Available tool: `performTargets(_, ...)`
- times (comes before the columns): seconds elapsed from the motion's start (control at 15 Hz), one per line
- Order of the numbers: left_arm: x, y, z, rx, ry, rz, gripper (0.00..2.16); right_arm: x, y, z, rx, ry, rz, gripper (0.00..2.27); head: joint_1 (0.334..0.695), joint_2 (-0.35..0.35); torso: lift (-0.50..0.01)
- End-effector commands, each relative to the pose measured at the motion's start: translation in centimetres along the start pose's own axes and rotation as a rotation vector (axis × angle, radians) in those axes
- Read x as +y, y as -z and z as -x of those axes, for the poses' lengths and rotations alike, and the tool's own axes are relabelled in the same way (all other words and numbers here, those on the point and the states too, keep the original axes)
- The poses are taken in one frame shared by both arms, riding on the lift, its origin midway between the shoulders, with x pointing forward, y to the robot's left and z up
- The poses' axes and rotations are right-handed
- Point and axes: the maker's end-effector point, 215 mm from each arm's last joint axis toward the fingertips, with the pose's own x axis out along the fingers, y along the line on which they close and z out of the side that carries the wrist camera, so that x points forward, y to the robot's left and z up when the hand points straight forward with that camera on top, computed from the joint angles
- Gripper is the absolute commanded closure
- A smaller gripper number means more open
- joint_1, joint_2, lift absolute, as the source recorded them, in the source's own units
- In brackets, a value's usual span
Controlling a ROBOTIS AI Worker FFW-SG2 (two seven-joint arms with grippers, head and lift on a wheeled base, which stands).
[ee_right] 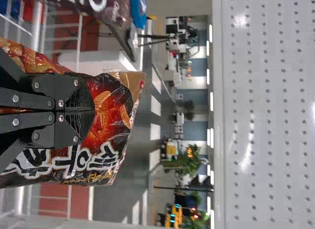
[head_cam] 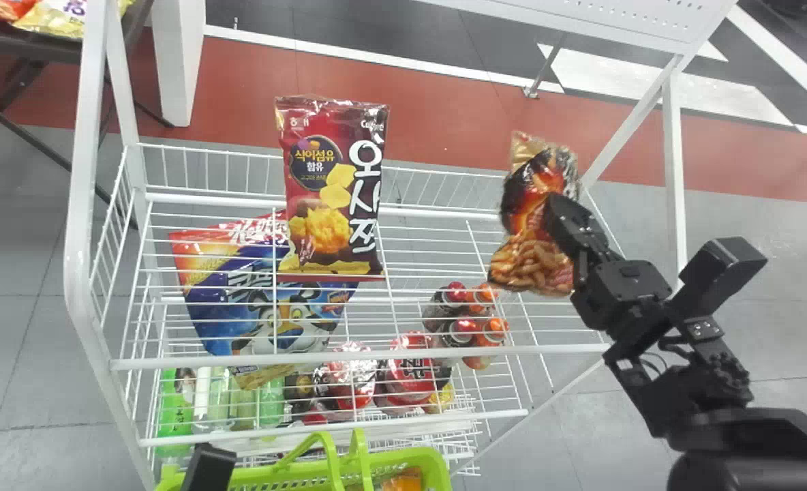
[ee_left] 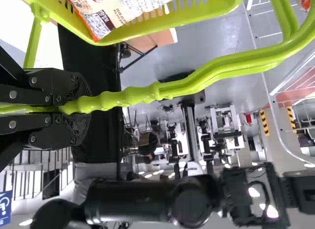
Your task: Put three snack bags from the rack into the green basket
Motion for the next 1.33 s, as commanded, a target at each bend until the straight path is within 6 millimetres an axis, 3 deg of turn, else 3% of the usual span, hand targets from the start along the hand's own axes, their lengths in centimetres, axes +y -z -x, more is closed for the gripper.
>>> performTargets(0.0,0.2,-0.3,0.3,-0.011,0.0,0.006,1.17,3.3,2.9,1.6,0.153,-0.083,-0.059,2.24,0.695,-0.35,0.0)
performTargets(0.27,0.4,-0.3,0.4,-0.013,-0.002,0.014,1.17,9.5,8.0,5.7,0.392,-0.249,-0.183,2.24,0.695,-0.35,0.0)
performTargets(0.53,0.5,-0.3,0.4,-0.013,0.0,0.017,1.17,13.5,11.6,10.6,0.611,-0.361,-0.292,2.24,0.695,-0.35,0.0)
performTargets(0.87,0.7,-0.2,0.4,-0.011,0.003,0.026,1.17,17.1,14.8,16.5,0.813,-0.451,-0.412,2.24,0.695,-0.35,0.0)
performTargets(1.07,0.6,-0.2,0.4,-0.011,0.005,0.026,1.17,20.4,15.8,20.4,0.935,-0.543,-0.512,2.24,0.695,-0.35,0.0)
performTargets(1.2,0.7,-0.2,0.4,-0.011,0.003,0.026,1.17,21.7,16.6,20.9,0.954,-0.569,-0.518,2.24,0.695,-0.35,0.0)
performTargets(1.27,0.7,-0.2,0.4,-0.011,0.005,0.026,1.17,21.6,17.2,20.2,0.936,-0.56,-0.497,2.24,0.695,-0.35,0.0)
